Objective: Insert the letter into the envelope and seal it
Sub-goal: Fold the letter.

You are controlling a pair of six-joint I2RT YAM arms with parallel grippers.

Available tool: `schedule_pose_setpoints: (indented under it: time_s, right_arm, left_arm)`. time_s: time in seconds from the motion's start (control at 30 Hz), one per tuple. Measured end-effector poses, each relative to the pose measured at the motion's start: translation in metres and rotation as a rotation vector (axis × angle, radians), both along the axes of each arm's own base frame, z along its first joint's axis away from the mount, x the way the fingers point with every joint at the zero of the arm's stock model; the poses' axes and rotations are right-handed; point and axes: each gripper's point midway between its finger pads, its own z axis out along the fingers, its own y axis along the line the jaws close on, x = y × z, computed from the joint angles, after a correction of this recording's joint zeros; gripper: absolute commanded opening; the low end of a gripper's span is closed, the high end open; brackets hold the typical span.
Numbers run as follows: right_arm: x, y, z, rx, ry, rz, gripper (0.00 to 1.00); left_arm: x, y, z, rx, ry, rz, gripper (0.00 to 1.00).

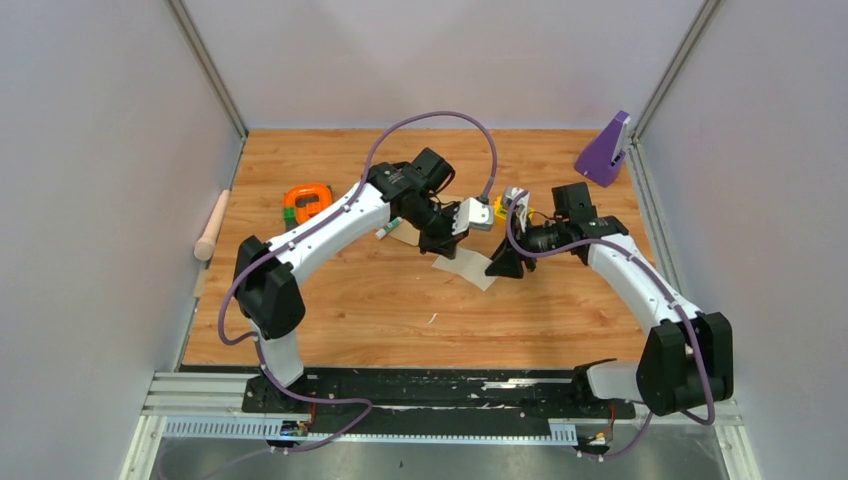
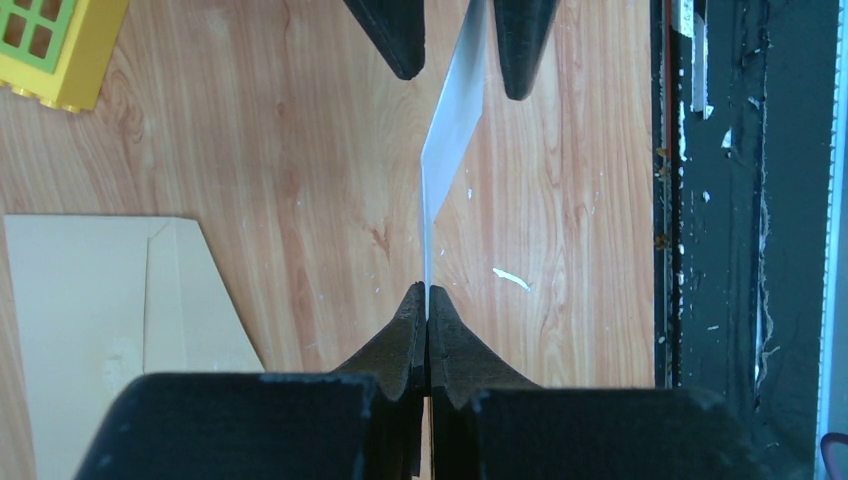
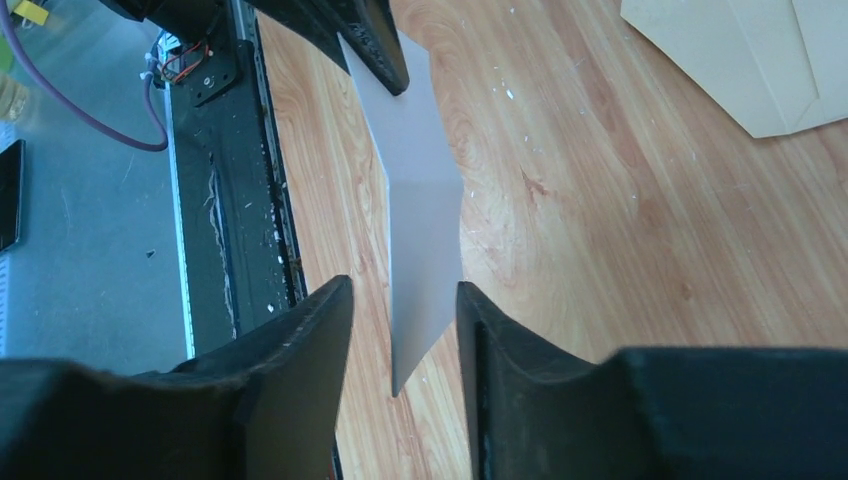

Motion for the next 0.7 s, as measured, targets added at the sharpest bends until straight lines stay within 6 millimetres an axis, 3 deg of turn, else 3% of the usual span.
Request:
schedule_pose_setpoints:
  time_s: [0.13,0.17,0.2,0.37,0.47,0.53,0.63,0.7]
  right_arm:
    - [0.002,-0.001,-0.005,-0.020,0.004,-0.004,0.02]
    - [0.003,-0.001,-0.005,-0.022,0.004,-0.004,0.00]
    - [0.002,-0.001,-0.005,-0.025,0.006,-0.005,0.00]
    - [0.004,-0.001,-0.003,-0.032,-0.004,-0.007,0.00]
    - [0.007,-0.002,-0.002,-0.041,-0.013,-0.015,0.00]
    - [0.008,-0.003,0.001,-0.039,-0.023,-0.020,0.00]
    - [0.010,-0.007,0.008,-0.026,-0.043,-0.036,0.00]
    - [0.011,-0.011,0.016,-0.004,-0.062,-0.047,0.00]
  left_arm:
    - [0.000,0.000,0.000,0.000,0.001,0.000,0.00]
    - [0.000,0.000,0.000,0.000,0.001,0.000,0.04]
    - [0.000,0.000,0.000,0.000,0.001,0.000,0.07]
    - [0.000,-0.001,0.003,-0.006,-0.002,-0.003,0.64]
    - [0.002,-0.004,0.010,-0.028,0.002,0.005,0.86]
    - [0.005,-0.004,0.015,-0.050,0.003,0.011,0.97]
    - [0.016,0.001,0.032,-0.116,0.030,0.065,1.00]
    - [0.038,0.014,0.050,-0.184,0.028,0.151,1.00]
